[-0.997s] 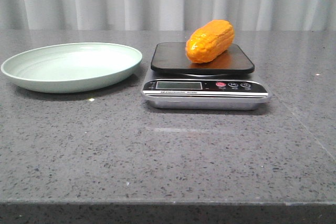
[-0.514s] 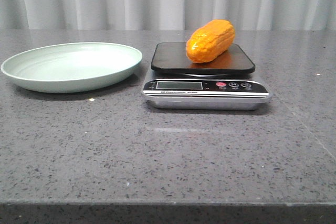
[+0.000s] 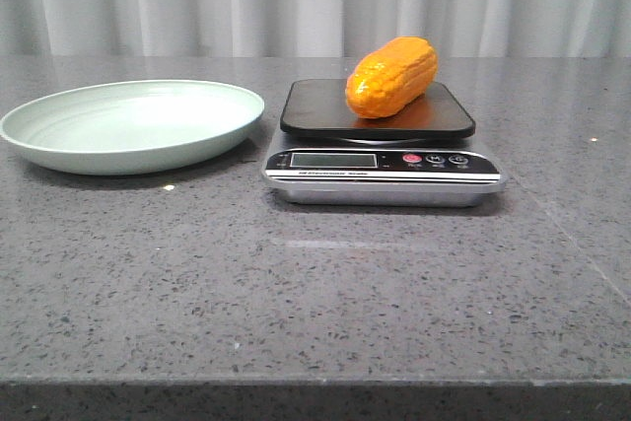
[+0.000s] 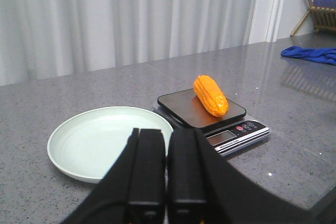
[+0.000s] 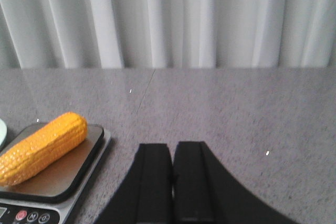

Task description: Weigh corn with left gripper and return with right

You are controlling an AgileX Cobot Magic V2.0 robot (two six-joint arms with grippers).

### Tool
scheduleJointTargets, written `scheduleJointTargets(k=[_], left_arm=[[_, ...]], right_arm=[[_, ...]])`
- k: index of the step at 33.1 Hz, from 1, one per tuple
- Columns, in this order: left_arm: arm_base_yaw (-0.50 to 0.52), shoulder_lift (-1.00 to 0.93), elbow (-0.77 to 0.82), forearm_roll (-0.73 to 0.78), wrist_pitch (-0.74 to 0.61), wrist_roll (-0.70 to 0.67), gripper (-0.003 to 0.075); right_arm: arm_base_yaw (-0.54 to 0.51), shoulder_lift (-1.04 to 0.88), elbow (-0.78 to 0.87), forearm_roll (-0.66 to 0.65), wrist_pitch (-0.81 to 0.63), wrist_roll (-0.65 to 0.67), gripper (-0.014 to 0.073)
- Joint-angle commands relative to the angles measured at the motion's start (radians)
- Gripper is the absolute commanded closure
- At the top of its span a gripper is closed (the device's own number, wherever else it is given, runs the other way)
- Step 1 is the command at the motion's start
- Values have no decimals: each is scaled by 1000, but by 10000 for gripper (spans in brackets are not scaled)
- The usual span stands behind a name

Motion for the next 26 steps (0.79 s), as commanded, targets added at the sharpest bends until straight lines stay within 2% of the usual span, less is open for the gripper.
scheduleJointTargets(k=[1,5,9,12,16,18,21,26], left_arm=[[-6,17,-24,7,-79,2,586],[-6,17,-24,7,-79,2,586],[-6,17,-24,7,-79,2,586],[-6,17,-24,7,-79,2,586],[-6,17,-24,7,-79,2,586],[-6,17,-24,7,-79,2,586],[-6,17,-24,7,-79,2,586],[-6,17,-24,7,-79,2,586]], right_arm=[[-1,55,-42,9,-47,-5,431],[-1,84,-42,24,-49,-3,431],[-1,113,-42,159,-31,-3,396],[0,151,-52,233,13,-10,277],[0,225,-115,252,136,-22,69],[0,261,-158,275,187,-22,13],[6,314,-227,308,236,-22,1],[85,426,-402,310,320,-18,2]])
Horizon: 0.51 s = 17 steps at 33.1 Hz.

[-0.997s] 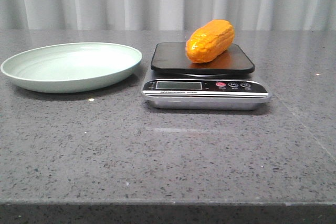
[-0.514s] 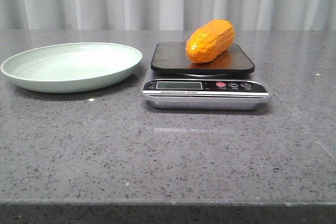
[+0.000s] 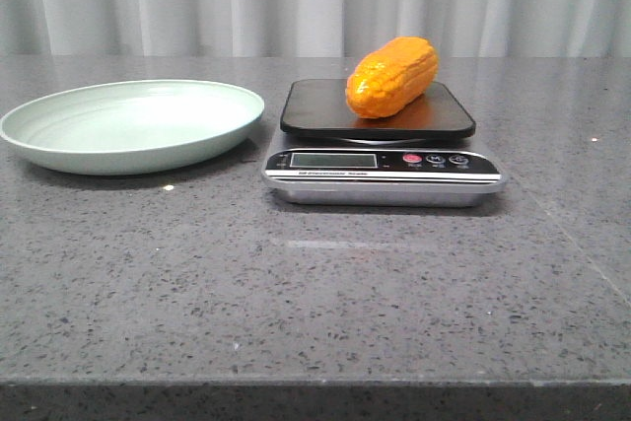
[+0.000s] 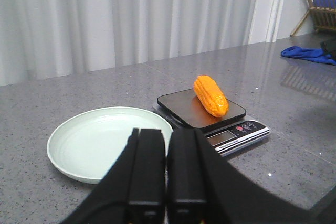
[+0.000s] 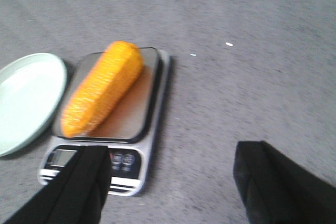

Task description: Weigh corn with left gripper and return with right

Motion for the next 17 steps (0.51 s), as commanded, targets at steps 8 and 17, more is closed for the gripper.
scheduleJointTargets(k=[8,17], left_arm=[[-6,17,-24,7,-78,1,586],[-6,17,-24,7,-78,1,586]], right_arm=[[178,348,-428,-43,141,155,23],[402,702,-738,-413,414,510,88]])
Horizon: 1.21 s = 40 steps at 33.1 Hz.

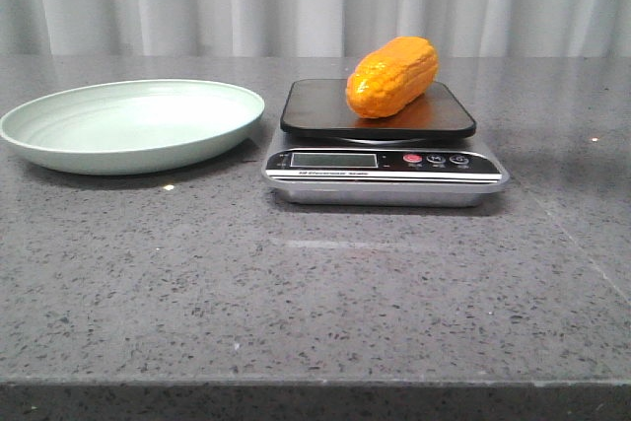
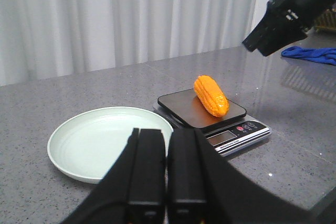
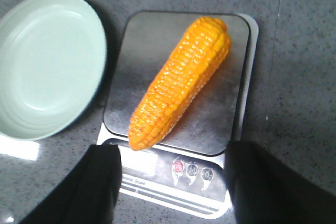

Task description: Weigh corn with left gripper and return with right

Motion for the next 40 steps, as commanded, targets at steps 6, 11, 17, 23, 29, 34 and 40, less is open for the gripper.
scheduleJointTargets(k=[6,11,17,23,29,34,40], left_arm=[[-6,17,-24,7,-78,1,586],[-6,17,-24,7,-78,1,586],[-6,17,-24,7,-78,1,586],[-6,17,-24,7,-78,1,586],[-6,17,-24,7,-78,1,586],[-6,17,-24,7,-78,1,586],[-6,17,-24,7,-78,1,586]], right_arm=[[151,220,-287,-297,237,316,86],[176,302,-403,-344,336,458,85],[175,329,-429,-364,342,549,85],[175,356,-429,-381,342,577,85],[173,401,-429,-384,380,577,85],[172,433,-429,-392,387,577,85],[170,467,-429,-384,387,575,85]])
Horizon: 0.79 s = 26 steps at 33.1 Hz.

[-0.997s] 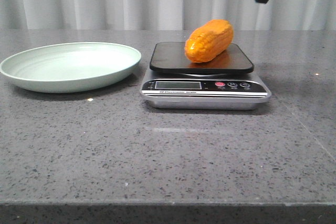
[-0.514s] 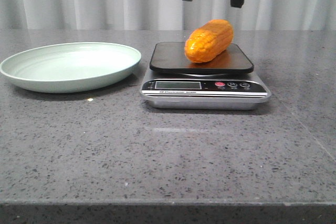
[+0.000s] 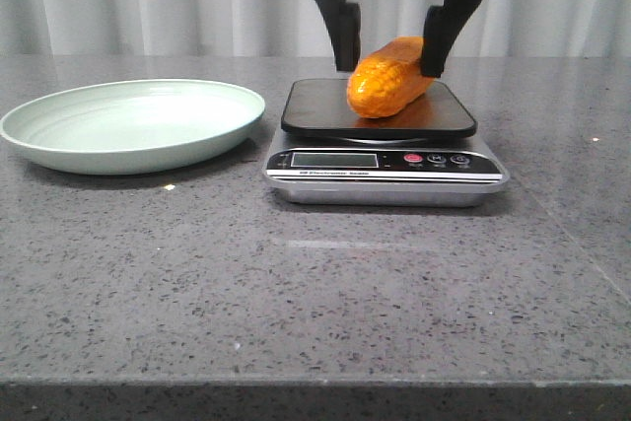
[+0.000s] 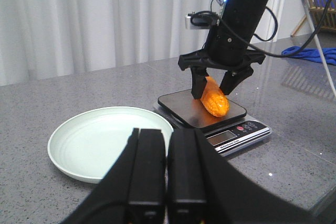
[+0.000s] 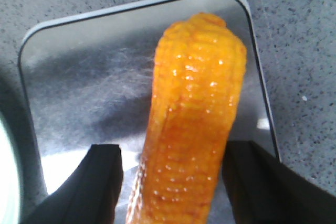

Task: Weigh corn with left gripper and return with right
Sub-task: 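Lower the right gripper over the corn on the scale and close, then lift the corn with the right gripper and carry it toward the plate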

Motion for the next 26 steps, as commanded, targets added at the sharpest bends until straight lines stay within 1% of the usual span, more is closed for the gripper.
scheduleJointTargets(k=[1,6,7,9,11,14,16,17,22,26], left_arm=[[-6,17,-24,7,-78,1,586],[-6,17,-24,7,-78,1,586],[-6,17,-24,7,-78,1,586],[-6,17,-24,7,-78,1,586],[-6,17,-24,7,-78,1,586],[-6,17,-24,7,-78,1,586],[-6,17,-24,7,-78,1,586],[-6,17,-24,7,-78,1,586],[-6,17,-24,7,-78,1,586],[-6,17,-24,7,-78,1,586]], right_arm=[[-10,-38,-30,-35,107,-3,85],[-17,-26,-30,-23,107,-4,88],[-17,-23,-30,-23,106,-6,95],[-17,-21,-30,-23,106,-12,140],[-17,-18,-30,-23,105,-24,219],[-17,-18,-31,-22,84,-30,370],[-12,-18,-42,-19,71,-52,435],[-9,-18,-47,-13,61,-69,454],[32,-18,-89,36,0,-206,451],[90,-18,-101,61,-131,-245,451]])
